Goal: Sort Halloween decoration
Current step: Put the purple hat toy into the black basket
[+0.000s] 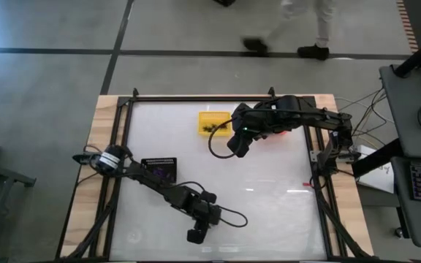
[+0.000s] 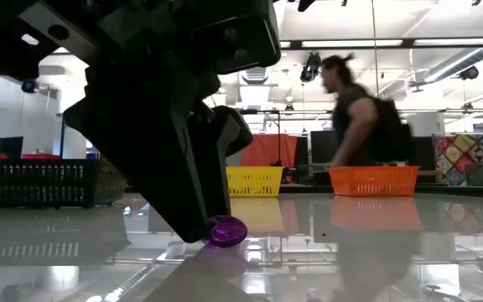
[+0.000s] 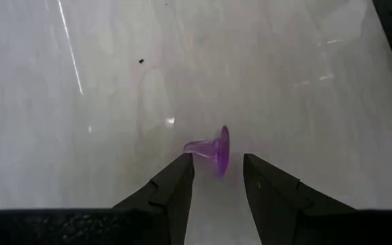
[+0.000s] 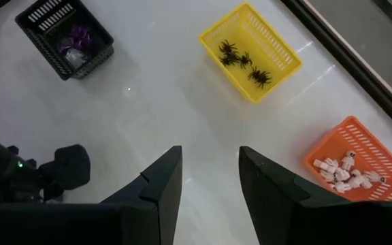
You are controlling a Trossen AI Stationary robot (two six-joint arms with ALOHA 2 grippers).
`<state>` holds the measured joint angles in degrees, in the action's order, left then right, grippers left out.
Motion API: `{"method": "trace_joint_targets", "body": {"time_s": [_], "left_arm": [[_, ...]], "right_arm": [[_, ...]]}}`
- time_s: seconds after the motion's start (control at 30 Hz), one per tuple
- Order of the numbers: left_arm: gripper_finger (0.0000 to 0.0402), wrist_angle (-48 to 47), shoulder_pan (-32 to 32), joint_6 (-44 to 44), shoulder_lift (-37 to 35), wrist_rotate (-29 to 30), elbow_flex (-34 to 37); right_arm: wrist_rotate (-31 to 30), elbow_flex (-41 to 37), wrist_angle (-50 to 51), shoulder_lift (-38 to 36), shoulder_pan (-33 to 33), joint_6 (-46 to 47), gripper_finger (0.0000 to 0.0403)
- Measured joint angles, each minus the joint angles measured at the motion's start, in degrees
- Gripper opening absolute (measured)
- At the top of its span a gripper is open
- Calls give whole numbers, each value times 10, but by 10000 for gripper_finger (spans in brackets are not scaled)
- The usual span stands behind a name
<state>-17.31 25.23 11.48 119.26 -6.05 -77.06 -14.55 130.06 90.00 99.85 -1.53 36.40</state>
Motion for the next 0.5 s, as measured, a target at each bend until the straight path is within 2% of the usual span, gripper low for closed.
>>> {"method": "trace_joint_targets", "body": {"time_s": [0.2, 0.43, 0.5], "left_arm": [[102, 1, 0, 9, 5, 0, 0], [16, -2, -3, 7, 6, 1, 0], [6, -3, -3, 10, 6, 1, 0]], "right_arm": [[0, 0, 0, 0, -1, -8, 137], [0, 0, 0, 0, -1, -15, 137], [0, 0, 0, 0, -1, -18, 137]]}}
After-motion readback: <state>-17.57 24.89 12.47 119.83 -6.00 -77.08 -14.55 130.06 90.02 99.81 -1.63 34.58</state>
